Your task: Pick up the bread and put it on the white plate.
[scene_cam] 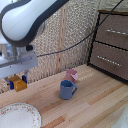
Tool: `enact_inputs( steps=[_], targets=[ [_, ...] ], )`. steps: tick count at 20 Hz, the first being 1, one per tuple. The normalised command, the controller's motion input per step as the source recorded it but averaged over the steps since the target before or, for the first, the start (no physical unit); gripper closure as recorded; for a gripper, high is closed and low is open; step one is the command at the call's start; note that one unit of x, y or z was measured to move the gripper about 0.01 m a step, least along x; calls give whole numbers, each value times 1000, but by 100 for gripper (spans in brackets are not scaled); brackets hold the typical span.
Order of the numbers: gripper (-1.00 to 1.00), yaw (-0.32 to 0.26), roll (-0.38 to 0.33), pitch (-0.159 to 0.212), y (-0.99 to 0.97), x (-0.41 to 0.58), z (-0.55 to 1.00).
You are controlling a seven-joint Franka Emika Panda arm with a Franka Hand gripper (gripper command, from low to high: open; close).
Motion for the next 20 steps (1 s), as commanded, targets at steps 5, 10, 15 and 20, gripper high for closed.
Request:
enact_inputs(
  steps=[5, 10, 15, 20],
  targets=[
    [100, 25, -46, 34, 184, 185, -464],
    [100, 1, -51, 0, 122, 309, -471],
    [100, 0, -78, 0, 159, 283, -474],
    [100, 0, -110, 0, 266, 262, -569]
  ],
)
